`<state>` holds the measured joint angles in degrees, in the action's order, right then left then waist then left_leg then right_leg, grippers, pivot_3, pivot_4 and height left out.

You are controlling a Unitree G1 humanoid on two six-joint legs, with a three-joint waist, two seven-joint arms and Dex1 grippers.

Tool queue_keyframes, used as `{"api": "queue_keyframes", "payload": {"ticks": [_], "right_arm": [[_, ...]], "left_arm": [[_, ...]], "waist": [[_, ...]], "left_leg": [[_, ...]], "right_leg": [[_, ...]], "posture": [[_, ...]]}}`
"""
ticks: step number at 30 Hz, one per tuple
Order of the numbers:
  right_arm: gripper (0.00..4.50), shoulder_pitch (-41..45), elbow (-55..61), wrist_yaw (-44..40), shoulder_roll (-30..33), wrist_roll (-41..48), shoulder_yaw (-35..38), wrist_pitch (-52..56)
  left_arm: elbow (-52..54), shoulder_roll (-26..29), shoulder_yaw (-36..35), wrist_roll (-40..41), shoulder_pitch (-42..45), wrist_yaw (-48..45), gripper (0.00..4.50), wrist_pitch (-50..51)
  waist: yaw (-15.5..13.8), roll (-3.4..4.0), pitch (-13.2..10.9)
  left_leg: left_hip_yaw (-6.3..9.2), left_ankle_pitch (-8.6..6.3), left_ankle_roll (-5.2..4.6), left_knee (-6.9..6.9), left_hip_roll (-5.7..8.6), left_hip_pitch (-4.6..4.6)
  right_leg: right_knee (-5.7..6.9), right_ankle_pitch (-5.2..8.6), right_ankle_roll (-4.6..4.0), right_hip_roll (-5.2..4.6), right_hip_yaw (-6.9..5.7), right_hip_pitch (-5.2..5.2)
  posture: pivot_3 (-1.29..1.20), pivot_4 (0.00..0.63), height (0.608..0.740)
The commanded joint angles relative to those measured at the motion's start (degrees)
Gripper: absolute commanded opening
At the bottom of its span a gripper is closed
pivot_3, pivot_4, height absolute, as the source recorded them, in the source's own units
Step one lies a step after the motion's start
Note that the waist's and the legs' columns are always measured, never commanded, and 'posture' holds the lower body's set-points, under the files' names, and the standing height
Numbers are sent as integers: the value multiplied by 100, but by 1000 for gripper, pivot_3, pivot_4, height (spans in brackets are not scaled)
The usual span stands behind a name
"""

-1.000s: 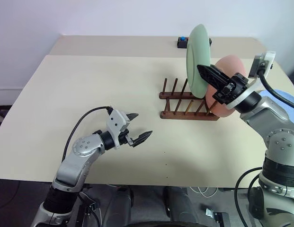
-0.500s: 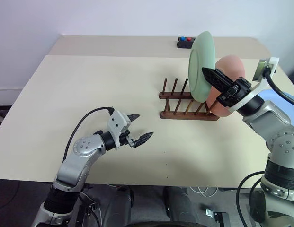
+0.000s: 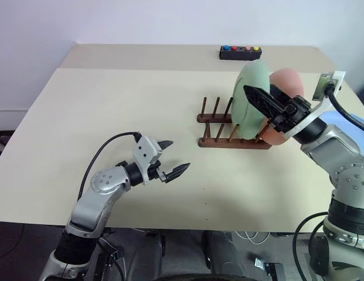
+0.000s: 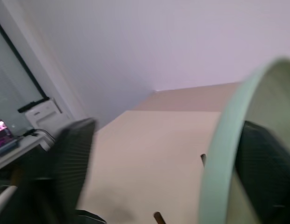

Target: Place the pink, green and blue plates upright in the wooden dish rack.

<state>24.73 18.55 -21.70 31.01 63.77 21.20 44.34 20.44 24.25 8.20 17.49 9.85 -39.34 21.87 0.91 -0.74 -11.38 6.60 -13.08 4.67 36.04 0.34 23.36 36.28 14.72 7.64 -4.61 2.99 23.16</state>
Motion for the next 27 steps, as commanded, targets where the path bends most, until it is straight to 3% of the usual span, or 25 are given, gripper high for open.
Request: {"api": "queue_keyframes", "payload": {"ticks": [1,13,27], "right_arm": [[4428,83,80,-50,118,-140,80,-180],[4428,450,155,-416,636,-743,-5,-327],[4428,398,207,-585,786,-1217,-148,-410]], "left_arm": [[157,-16,-9,-9,43,10,4500,-128],[144,-30,1,-17,39,28,4500,-139],[63,-125,66,-72,72,11,4500,-170]], "waist": [[0,0,0],[-2,2,-1],[-5,2,-1]], "left_leg": [[0,0,0,0,0,0],[-1,0,0,0,0,0],[0,0,0,0,0,1]], "right_leg": [[0,0,0,0,0,0],[-2,1,-2,0,0,0],[-3,0,-1,0,0,0]], "posture": [[0,150,734],[0,150,734],[0,150,734]]}}
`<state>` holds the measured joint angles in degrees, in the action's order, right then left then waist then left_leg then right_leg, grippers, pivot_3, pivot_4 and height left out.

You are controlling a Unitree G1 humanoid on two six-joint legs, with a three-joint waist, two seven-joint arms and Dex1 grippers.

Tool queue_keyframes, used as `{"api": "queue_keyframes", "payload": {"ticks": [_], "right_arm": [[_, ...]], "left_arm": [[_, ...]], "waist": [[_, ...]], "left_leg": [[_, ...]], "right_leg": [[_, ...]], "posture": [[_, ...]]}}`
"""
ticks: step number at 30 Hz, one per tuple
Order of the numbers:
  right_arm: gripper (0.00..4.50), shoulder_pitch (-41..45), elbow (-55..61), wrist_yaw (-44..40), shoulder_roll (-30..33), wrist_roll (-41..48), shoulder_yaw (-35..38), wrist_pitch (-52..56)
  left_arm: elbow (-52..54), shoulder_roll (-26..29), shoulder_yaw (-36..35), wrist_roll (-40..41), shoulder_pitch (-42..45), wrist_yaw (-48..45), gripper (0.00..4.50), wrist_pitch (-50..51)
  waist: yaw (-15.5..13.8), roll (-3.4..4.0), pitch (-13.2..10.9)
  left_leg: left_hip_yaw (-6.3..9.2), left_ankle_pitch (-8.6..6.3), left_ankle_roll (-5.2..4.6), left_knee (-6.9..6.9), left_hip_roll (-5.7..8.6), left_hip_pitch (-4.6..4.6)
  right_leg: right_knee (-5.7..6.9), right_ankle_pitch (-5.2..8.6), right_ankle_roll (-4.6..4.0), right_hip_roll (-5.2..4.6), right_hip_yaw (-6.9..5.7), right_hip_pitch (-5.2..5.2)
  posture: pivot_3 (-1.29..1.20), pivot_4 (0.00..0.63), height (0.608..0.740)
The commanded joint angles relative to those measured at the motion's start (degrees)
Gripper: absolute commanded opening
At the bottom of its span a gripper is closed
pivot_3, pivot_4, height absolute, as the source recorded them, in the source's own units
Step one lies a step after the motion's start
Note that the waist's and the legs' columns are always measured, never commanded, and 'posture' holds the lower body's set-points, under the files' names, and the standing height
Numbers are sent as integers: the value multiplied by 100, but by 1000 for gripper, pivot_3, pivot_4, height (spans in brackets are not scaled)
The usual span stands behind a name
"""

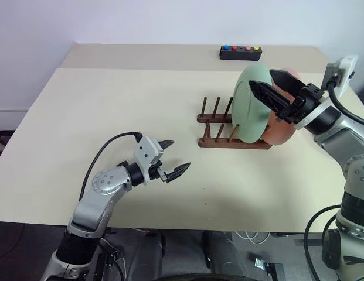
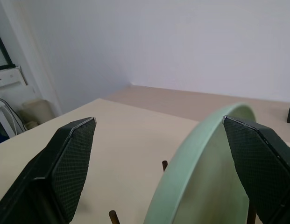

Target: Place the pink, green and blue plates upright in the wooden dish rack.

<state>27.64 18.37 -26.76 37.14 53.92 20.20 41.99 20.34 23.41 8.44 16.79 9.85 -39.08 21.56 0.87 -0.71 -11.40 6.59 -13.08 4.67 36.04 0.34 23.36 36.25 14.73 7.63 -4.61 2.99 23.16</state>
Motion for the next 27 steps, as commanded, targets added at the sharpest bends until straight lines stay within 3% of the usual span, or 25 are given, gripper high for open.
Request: {"api": "queue_keyframes", "payload": {"ticks": [1,10,15,19,23,27], "right_arm": [[4428,95,226,-95,195,-330,-98,-195],[4428,340,203,-385,314,-774,42,-764],[4428,385,101,-914,1044,-973,557,-1105],[4428,-482,-567,-1669,2064,-1772,1131,-1516],[4428,-1277,-1150,-2185,2368,-1970,1929,-1624],[4428,-1851,-1564,-2370,2405,-2251,2204,-1682]], "left_arm": [[65,-51,48,-7,76,-12,4500,-142],[46,-66,52,-32,81,-2,4500,-169],[59,-66,48,-21,84,-15,4500,-186],[7,-83,83,23,115,-119,4500,-241],[-146,-115,132,15,231,-204,4500,-298],[-261,-156,162,9,314,-278,4500,-352]], "waist": [[1,0,0],[0,1,-1],[-24,3,-2],[-80,-1,0],[-23,6,1],[11,19,8]], "left_leg": [[0,0,0,0,0,0],[0,0,0,0,0,0],[-1,0,0,1,1,3],[-1,-2,-3,2,2,4],[-6,-3,-5,4,1,0],[-10,-3,-5,3,1,-3]], "right_leg": [[0,0,0,0,0,0],[0,0,0,0,0,0],[-4,0,1,-2,0,0],[-16,4,-6,-2,-1,-6],[-12,4,-7,-2,1,-8],[-10,4,-5,-2,4,-8]], "posture": [[0,150,734],[0,150,734],[0,150,734],[0,150,734],[0,150,734],[0,150,734]]}}
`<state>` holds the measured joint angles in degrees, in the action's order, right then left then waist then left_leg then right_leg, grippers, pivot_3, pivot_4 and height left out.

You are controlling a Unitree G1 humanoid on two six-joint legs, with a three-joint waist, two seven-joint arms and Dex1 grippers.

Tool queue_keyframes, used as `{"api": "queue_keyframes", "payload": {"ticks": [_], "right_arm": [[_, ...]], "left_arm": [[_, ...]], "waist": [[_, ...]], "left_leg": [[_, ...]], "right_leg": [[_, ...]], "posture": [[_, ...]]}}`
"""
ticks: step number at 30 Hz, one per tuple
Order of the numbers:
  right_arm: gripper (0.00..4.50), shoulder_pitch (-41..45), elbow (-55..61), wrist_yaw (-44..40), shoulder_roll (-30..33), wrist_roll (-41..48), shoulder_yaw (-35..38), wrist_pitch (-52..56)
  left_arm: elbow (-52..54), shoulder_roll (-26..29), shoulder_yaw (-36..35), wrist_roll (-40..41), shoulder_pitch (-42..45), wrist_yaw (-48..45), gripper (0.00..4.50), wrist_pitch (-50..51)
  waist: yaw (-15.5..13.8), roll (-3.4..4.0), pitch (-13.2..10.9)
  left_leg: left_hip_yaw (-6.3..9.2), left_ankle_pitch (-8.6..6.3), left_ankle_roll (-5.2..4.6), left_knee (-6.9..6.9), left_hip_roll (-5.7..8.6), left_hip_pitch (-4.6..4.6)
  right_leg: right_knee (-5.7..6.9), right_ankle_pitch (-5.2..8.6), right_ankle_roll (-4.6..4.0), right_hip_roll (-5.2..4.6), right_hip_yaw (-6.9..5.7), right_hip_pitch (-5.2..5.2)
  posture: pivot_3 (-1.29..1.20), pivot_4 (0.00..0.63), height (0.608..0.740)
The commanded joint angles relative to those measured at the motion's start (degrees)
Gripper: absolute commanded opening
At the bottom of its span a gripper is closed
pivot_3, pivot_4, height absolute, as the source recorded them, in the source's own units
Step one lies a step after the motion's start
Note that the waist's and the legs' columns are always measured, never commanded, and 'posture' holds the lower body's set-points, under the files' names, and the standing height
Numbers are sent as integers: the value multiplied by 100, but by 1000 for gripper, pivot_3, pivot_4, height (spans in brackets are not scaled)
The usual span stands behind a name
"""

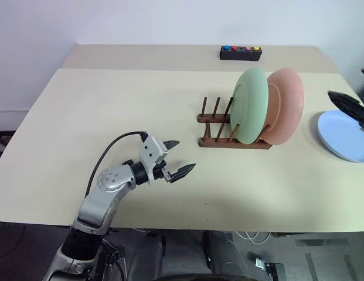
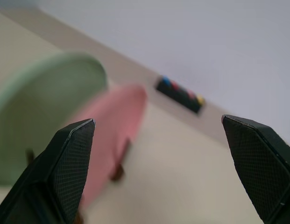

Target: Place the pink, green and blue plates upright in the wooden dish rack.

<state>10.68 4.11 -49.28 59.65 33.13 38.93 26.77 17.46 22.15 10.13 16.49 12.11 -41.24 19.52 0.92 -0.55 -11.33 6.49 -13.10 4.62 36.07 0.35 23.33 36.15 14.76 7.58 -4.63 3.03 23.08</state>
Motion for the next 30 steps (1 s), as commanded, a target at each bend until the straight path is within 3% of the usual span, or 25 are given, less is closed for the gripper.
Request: {"api": "queue_keyframes", "payload": {"ticks": [1,5,14,22,25,30], "right_arm": [[4428,-210,-182,-134,158,-214,341,-175],[4428,-991,-1190,369,0,-1679,-594,-1030],[4428,134,-3038,1295,-465,-2772,-2005,-1861],[4428,1077,-4569,1527,-549,-3226,-2618,-2351],[3579,1305,-4936,1631,-560,-3340,-2741,-2493],[1096,1371,-5020,1683,-567,-3336,-2810,-2611]], "left_arm": [[13,-33,-4,39,96,-70,4500,-158],[-148,-81,60,16,228,-156,4500,-240],[-125,-81,25,-29,188,-121,4500,-265],[23,-50,-3,-33,51,-23,4500,-222],[79,-30,-13,-28,9,4,4500,-197],[94,-11,-13,-16,1,21,4500,-174]], "waist": [[16,6,3],[-9,1,10],[43,52,9],[12,49,8],[12,49,8],[11,50,9]], "left_leg": [[0,0,0,-1,0,-2],[-2,0,0,4,0,-4],[-14,0,0,3,3,-13],[-12,0,0,7,3,-13],[-12,0,0,7,3,-29],[-12,0,0,6,3,-31]], "right_leg": [[0,0,0,0,0,0],[0,1,0,1,1,-5],[1,-3,7,-2,13,-8],[-2,-4,8,-2,12,-16],[-4,-3,6,-2,12,-32],[-3,0,2,-2,13,-35]], "posture": [[0,150,734],[0,150,734],[0,150,734],[0,150,734],[0,150,734],[0,150,734]]}}
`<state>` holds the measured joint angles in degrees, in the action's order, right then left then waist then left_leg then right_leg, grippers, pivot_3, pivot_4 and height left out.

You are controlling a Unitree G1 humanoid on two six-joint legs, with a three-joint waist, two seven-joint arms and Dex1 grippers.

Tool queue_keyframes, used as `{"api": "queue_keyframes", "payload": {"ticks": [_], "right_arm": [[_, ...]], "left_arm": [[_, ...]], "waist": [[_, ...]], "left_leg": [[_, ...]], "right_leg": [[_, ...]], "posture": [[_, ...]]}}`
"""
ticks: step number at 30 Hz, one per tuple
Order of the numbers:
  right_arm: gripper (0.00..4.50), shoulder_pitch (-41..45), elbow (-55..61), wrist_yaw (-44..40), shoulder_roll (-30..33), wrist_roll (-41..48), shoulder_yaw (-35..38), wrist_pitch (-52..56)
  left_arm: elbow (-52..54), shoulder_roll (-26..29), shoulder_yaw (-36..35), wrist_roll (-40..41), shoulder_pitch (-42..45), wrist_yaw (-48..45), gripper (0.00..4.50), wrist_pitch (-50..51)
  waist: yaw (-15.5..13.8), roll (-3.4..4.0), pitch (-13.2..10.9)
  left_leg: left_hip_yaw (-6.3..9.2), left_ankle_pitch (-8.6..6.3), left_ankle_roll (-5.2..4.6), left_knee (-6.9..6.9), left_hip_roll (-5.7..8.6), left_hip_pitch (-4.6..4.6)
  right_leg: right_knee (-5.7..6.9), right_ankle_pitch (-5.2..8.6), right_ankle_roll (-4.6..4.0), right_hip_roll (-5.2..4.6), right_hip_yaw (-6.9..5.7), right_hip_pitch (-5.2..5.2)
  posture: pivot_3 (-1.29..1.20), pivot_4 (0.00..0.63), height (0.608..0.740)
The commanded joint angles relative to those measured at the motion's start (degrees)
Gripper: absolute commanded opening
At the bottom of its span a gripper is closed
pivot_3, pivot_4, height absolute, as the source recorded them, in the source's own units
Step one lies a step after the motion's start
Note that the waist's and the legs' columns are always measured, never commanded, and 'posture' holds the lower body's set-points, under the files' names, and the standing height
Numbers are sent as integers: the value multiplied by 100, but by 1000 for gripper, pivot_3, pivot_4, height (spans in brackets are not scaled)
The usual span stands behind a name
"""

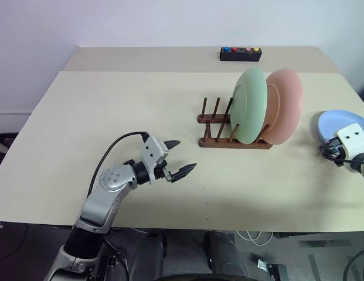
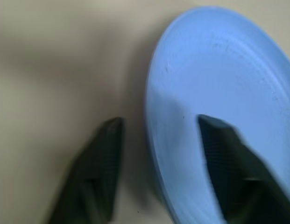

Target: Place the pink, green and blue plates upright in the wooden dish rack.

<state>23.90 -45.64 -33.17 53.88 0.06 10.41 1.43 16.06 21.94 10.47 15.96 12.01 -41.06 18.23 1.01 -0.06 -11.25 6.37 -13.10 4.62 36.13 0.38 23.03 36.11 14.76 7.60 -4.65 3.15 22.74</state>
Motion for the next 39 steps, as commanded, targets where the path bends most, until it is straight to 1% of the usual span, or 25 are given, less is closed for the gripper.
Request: {"api": "queue_keyframes", "payload": {"ticks": [1,2,3,6,11,13,16,18,22,23,26,28,30,31,32,33,34,37,39], "right_arm": [[563,42,-35,79,8,-27,35,-81],[74,13,11,103,9,-27,38,-88],[25,-34,99,152,10,-26,54,-97],[25,-136,369,348,37,-79,79,-145],[25,-65,1031,1099,180,-419,147,-455],[25,189,1500,1594,346,-698,219,-715],[25,589,2036,1910,405,-753,331,-895],[25,967,2503,1979,394,-752,325,-1046],[25,1605,3369,1753,170,-604,156,-1076],[25,1813,3646,1598,41,-456,54,-1078],[25,2311,4629,1022,-557,347,-253,-729],[25,2455,5277,661,-1035,1084,-439,-368],[25,2537,5772,491,-1436,1773,-485,146],[25,2497,6045,415,-1696,2431,-492,562],[25,2465,6247,356,-1886,2897,-481,886],[25,2362,6517,351,-2146,3548,-525,1296],[25,2296,6704,353,-2325,3982,-536,1608],[25,2072,7041,485,-2625,4617,-583,2225],[25,1782,7206,947,-3071,5327,-658,2713]], "left_arm": [[233,13,-45,37,12,5,4500,-44],[235,18,-46,42,14,2,4500,-38],[235,22,-47,45,18,-2,4500,-33],[226,26,-45,49,33,-12,4500,-20],[176,24,-40,36,69,-22,4500,-34],[150,18,-37,21,90,-18,4500,-48],[118,13,-42,9,112,-16,4500,-69],[99,2,-52,-5,128,1,4500,-83],[58,-34,-117,-39,151,74,4500,-157],[30,-42,-156,-53,168,116,4500,-177],[-84,-54,-314,-108,219,274,4500,-321],[-166,-16,-432,-147,246,368,4500,-430],[-203,9,-526,-152,249,422,4500,-473],[-221,33,-595,-141,237,433,4500,-494],[-235,52,-642,-133,228,441,4500,-513],[-237,84,-696,-128,196,439,4500,-533],[-244,103,-729,-127,180,438,4500,-546],[-212,153,-787,-139,111,426,4500,-545],[-193,224,-878,-148,28,428,4500,-542]], "waist": [[6,0,0],[9,1,0],[10,0,0],[14,0,0],[19,3,0],[33,12,-3],[57,35,-4],[70,34,-4],[83,29,-6],[82,27,-8],[139,27,-8],[154,26,-8],[146,26,-8],[129,26,-8],[115,25,-9],[104,25,-9],[99,25,-9],[76,24,-8],[78,22,-7]], "left_leg": [[0,0,0,0,0,0],[0,0,0,-1,0,0],[0,0,0,-2,0,-1],[1,0,0,-2,0,-1],[0,0,0,-2,0,-1],[0,0,0,-5,0,-1],[-4,0,0,-6,0,2],[-3,0,0,-10,-1,2],[1,0,0,-11,-1,5],[2,0,0,-10,0,6],[4,0,0,-10,-1,5],[8,0,0,-14,-2,4],[12,0,0,-14,-3,5],[15,0,0,-13,-3,7],[18,0,0,-11,-2,12],[22,0,-1,-9,-2,15],[24,0,-1,-7,-2,17],[26,-1,-1,-6,-1,17],[26,-1,-1,-6,-1,17]], "right_leg": [[0,-2,3,0,0,0],[0,-2,4,0,0,0],[1,-2,4,0,0,0],[1,-2,4,0,0,0],[1,-3,6,0,1,2],[3,-3,6,0,1,4],[5,-5,9,0,5,13],[6,-6,14,1,4,14],[4,-6,17,0,2,14],[4,-5,18,0,2,13],[5,-6,18,1,2,12],[9,-6,19,2,0,14],[11,-6,18,3,-2,15],[13,-6,18,3,-5,16],[13,-7,19,1,-7,18],[12,-7,19,1,-11,17],[12,-7,19,1,-12,18],[13,-7,18,0,-15,17],[13,-7,17,1,-15,18]], "posture": [[0,150,734],[0,150,734],[0,150,734],[0,150,734],[0,150,734],[0,150,734],[0,150,734],[0,150,734],[0,150,734],[0,150,734],[0,150,734],[0,150,734],[0,150,734],[0,150,734],[0,150,734],[0,150,734],[0,150,734],[0,150,734],[0,150,734]]}}
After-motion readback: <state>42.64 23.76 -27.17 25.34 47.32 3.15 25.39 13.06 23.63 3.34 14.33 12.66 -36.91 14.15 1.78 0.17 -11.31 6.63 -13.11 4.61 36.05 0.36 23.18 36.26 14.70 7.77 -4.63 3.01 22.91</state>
